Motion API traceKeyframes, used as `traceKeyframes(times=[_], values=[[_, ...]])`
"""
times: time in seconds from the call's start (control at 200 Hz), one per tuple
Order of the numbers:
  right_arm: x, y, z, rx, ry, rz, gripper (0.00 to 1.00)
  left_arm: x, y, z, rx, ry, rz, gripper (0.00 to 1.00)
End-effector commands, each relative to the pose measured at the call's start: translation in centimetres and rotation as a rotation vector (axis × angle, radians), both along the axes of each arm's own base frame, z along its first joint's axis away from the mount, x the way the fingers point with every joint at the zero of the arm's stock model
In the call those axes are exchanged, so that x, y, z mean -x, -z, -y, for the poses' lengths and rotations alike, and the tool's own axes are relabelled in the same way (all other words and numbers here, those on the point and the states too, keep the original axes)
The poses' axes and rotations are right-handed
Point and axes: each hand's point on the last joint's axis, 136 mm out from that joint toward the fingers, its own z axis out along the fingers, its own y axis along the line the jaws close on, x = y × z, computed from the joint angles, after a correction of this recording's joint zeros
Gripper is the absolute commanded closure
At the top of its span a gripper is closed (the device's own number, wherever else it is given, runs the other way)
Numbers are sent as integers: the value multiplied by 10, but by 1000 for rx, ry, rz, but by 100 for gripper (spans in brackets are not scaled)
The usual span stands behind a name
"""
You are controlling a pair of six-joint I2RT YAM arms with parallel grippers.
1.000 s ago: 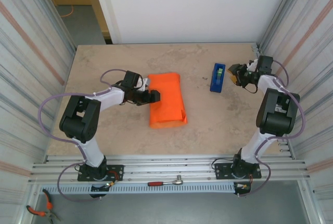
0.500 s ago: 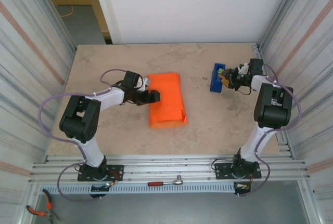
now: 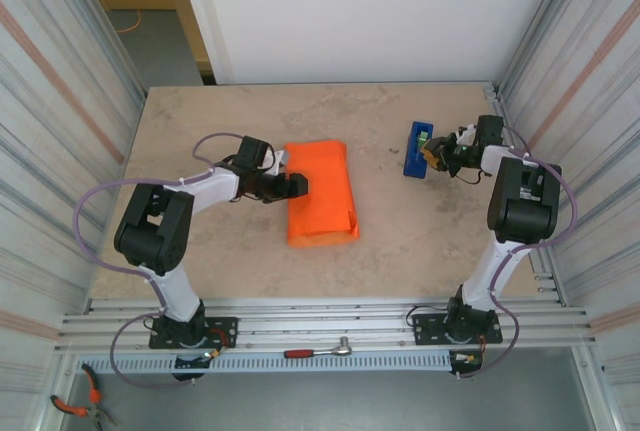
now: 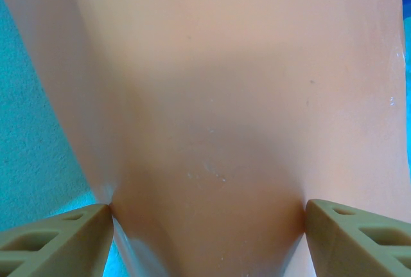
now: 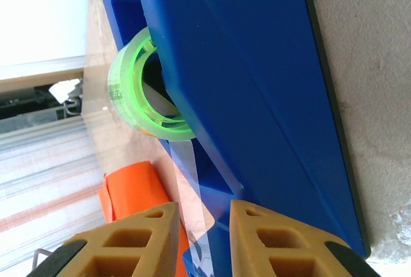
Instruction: Wrap the gift box in paper
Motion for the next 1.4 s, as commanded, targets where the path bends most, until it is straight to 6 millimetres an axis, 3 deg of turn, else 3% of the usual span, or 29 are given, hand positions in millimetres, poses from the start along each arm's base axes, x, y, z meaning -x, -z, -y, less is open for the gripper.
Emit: traceKeyframes(times=[0.0, 0.205, 0.636, 0.807, 1.127, 1.393], values=[[1, 3, -9, -16, -45, 6, 78, 41, 73, -46, -275, -41, -189, 22], [1, -7, -10, -22, -49, 30, 100, 41, 73, -46, -275, -41, -190, 22], [7, -54, -13, -33, -19, 118, 100, 41, 74, -46, -277, -40, -193, 22], [15, -60, -16, -39, -9, 123, 100, 41, 74, -46, -277, -38, -193, 23], [40, -42, -21, -38, 10, 66, 100, 43, 76, -47, -279, -38, -197, 23], [60, -11, -24, -30, 12, 7, 100, 43, 77, -47, -280, -37, -198, 23]])
